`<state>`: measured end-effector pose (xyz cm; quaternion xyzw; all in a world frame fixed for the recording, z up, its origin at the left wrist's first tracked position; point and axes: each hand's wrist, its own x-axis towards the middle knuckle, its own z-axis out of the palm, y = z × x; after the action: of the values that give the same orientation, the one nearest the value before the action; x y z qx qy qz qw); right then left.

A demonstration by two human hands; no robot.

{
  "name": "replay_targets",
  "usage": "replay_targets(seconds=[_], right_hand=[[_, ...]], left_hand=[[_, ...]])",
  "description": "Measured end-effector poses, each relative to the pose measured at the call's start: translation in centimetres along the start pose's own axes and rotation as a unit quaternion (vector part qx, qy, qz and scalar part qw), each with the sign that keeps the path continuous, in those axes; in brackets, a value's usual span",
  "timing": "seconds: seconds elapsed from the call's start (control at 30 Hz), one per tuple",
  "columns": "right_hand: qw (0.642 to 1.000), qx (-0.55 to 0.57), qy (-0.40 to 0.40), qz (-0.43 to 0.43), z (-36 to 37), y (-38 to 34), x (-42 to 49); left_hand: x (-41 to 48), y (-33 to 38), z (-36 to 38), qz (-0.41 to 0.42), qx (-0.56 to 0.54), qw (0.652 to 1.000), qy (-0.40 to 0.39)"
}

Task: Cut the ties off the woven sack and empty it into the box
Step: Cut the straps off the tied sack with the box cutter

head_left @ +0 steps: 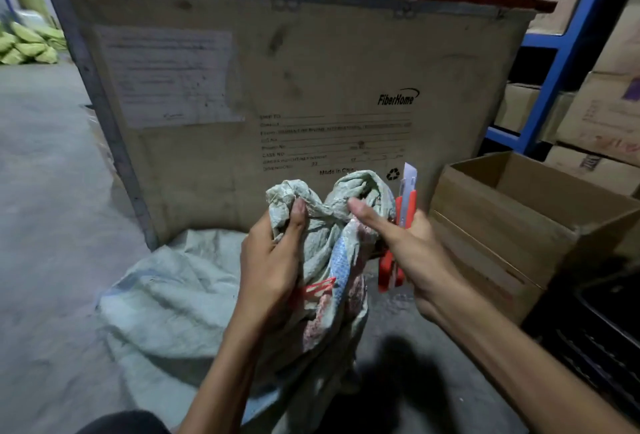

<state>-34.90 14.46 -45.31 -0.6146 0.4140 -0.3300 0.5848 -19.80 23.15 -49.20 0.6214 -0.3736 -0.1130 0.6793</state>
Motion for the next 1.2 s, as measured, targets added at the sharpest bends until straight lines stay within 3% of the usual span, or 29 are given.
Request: replay_targets(seconds=[0.13, 0.27, 0.5, 0.6, 0.67, 0.73, 0.8, 0.87, 0.9, 0.93, 1.0, 1.07, 1.1, 1.2], right_hand=[[0.998, 0.039, 0.038, -0.015, 2.7, 1.5, 0.8], [0.998, -0.019, 0.047, -0.046, 2.1, 2.0, 0.5], [0.981, 0.040, -0.172, -0.081, -1.2, 0.8, -0.4], [0.967, 0.048, -0.235, -0.083, -2.2, 0.9, -0.1], [0.971, 0.061, -0.213, -0.086, -2.5, 1.0, -0.1], [0.984, 0.076, -0.136, -0.089, -2.3, 1.5, 0.3], [0.992, 0.075, -0.038, -0.093, -1.7, 2.3, 0.6], [0.991, 0.081, 0.031, -0.099, -1.1, 2.6, 0.6], [0.990, 0.086, 0.045, -0.103, -0.8, 2.6, 0.6], [0.988, 0.089, 0.043, -0.115, -0.5, 2.6, 0.6], [0.986, 0.085, 0.015, -0.142, 0.2, 2.3, 0.1], [0.982, 0.102, -0.032, -0.155, 0.9, 2.0, -0.4], [0.978, 0.130, -0.066, -0.150, 1.1, 1.6, -0.8], [0.964, 0.206, -0.135, -0.095, 0.3, 0.9, -1.1]], left_hand=[[0.2, 0.6, -0.5, -0.018, -0.042, 0.998, 0.036], [0.9, 1.0, -2.5, 0.043, 0.088, 0.992, 0.079], [4.6, 1.9, -7.0, 0.190, 0.314, 0.920, 0.138], [7.3, 2.0, -6.7, 0.220, 0.292, 0.919, 0.149], [8.2, 1.8, -5.6, 0.208, 0.268, 0.931, 0.134], [7.6, 1.3, -4.3, 0.129, 0.323, 0.928, 0.132], [5.3, 0.8, -3.5, 0.017, 0.413, 0.887, 0.205], [2.4, 1.2, -2.9, 0.011, 0.457, 0.849, 0.264], [1.2, 1.8, -2.4, 0.017, 0.450, 0.860, 0.240], [0.4, 2.1, -1.7, 0.014, 0.405, 0.897, 0.174], [-0.1, 2.5, 0.1, -0.085, 0.207, 0.975, -0.009], [-0.4, 3.0, 1.6, -0.180, -0.030, 0.972, -0.149], [-0.5, 2.5, 1.9, -0.192, -0.098, 0.961, -0.171], [-0.7, 1.7, 1.2, -0.164, -0.124, 0.960, -0.190]])
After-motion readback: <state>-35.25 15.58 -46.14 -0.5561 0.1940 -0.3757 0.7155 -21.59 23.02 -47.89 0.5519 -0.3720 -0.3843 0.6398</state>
